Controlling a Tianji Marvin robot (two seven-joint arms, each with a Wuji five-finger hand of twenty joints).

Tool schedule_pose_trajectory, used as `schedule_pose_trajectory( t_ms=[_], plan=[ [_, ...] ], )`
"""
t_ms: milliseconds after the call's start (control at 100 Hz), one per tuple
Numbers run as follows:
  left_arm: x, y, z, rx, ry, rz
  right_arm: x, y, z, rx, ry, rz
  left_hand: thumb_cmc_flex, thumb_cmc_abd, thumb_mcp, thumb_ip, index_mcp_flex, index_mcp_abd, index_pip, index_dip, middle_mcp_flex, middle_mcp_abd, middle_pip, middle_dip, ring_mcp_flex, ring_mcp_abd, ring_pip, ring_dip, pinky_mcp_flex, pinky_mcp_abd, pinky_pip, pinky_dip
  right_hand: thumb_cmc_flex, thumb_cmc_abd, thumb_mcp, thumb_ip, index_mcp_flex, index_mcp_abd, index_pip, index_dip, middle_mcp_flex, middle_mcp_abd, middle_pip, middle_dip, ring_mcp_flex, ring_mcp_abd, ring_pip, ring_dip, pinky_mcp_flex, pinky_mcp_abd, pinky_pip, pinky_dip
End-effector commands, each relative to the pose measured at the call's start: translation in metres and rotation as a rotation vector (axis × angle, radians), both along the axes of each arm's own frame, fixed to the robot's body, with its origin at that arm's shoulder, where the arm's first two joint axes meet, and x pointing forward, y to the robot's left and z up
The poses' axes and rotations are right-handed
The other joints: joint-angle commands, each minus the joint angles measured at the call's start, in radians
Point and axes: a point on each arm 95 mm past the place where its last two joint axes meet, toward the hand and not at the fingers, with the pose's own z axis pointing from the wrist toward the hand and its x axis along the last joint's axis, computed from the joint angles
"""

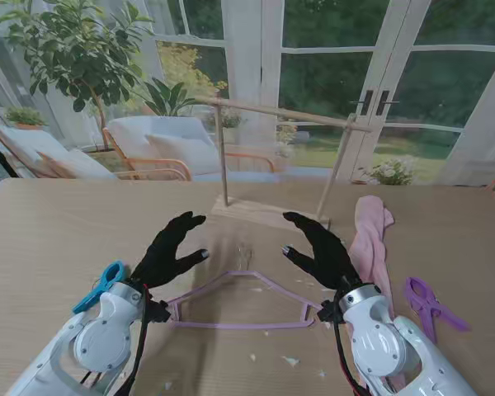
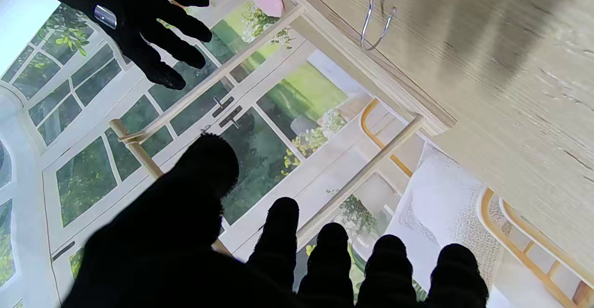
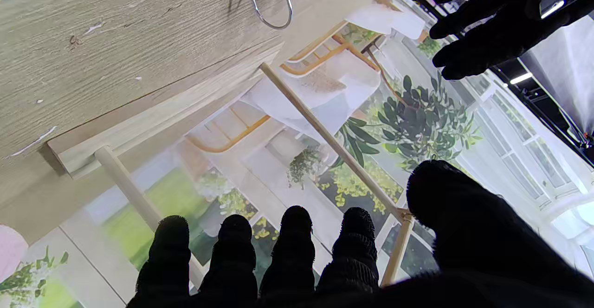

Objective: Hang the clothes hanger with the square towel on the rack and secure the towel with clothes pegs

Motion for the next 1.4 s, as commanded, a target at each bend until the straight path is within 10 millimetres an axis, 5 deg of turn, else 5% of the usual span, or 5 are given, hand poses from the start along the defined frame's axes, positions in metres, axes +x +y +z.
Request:
schedule_pose_trajectory(
  t_ms=[0, 780, 960, 1070, 1390],
  plan=[
    [-0.002, -0.003, 0.000, 0.002, 0.008, -0.012, -0.002, 0.003, -0.003, -0.002, 0.015, 0.009, 0.016, 0.002, 0.022, 0.018, -0.020, -0.035, -0.008, -0.008, -0.018, -0.033, 0.005, 0.011, -0.019, -0.032, -0.007, 0.014, -0.005, -0.036, -0.002, 0.007, -0.001, 0.001, 0.015, 0.046, -0.014, -0.039, -0.002, 0.012, -0.024, -0.036, 0.007, 0.003, -0.030, -0.042, -0.004, 0.008, -0.005, -0.024, -0.026, 0.022],
    [-0.002, -0.001, 0.004, 0.039, -0.007, -0.008, 0.000, 0.004, -0.002, -0.051, -0.008, 0.005, 0.043, -0.029, 0.062, 0.017, 0.043, 0.054, 0.048, 0.025, 0.018, 0.016, 0.106, 0.089, -0.018, -0.012, 0.019, 0.077, -0.010, -0.019, 0.022, 0.042, 0.014, -0.038, 0.081, 0.053, 0.005, -0.037, 0.002, 0.033, -0.018, -0.029, 0.049, 0.023, -0.019, -0.040, 0.027, 0.012, 0.022, -0.016, -0.035, 0.045],
    [-0.003, -0.004, 0.019, 0.106, -0.018, -0.012, 0.002, 0.004, 0.000, -0.051, -0.016, 0.001, 0.034, -0.054, 0.099, 0.014, 0.108, 0.110, 0.036, 0.032, 0.063, 0.086, 0.255, 0.112, -0.031, 0.052, 0.085, 0.364, -0.048, 0.033, 0.131, 0.300, 0.008, -0.040, 0.088, 0.049, 0.008, -0.037, 0.002, 0.036, -0.019, -0.029, 0.057, 0.026, -0.018, -0.037, 0.036, 0.013, 0.028, -0.015, -0.036, 0.049],
    [0.001, -0.014, 0.021, 0.224, -0.048, -0.041, 0.002, 0.003, 0.000, -0.035, -0.015, -0.009, 0.023, -0.067, 0.122, 0.015, 0.108, 0.111, 0.040, 0.040, 0.068, 0.090, 0.288, 0.129, -0.010, 0.067, 0.092, 0.427, -0.061, 0.043, 0.171, 0.426, 0.011, -0.043, 0.093, 0.046, 0.015, -0.038, 0.005, 0.039, -0.017, -0.028, 0.066, 0.030, -0.016, -0.037, 0.044, 0.013, 0.033, -0.014, -0.036, 0.051],
    [0.016, -0.035, -0.008, 0.589, -0.084, -0.092, 0.001, 0.002, 0.001, -0.003, -0.017, -0.013, -0.003, -0.086, 0.171, 0.014, 0.072, 0.105, 0.078, 0.060, 0.063, 0.073, 0.330, 0.155, 0.024, 0.078, 0.106, 0.484, -0.043, 0.059, 0.196, 0.549, 0.013, -0.049, 0.109, 0.039, 0.020, -0.038, 0.007, 0.044, -0.019, -0.027, 0.083, 0.037, -0.010, -0.031, 0.086, 0.022, 0.043, -0.011, -0.036, 0.058]
  ],
)
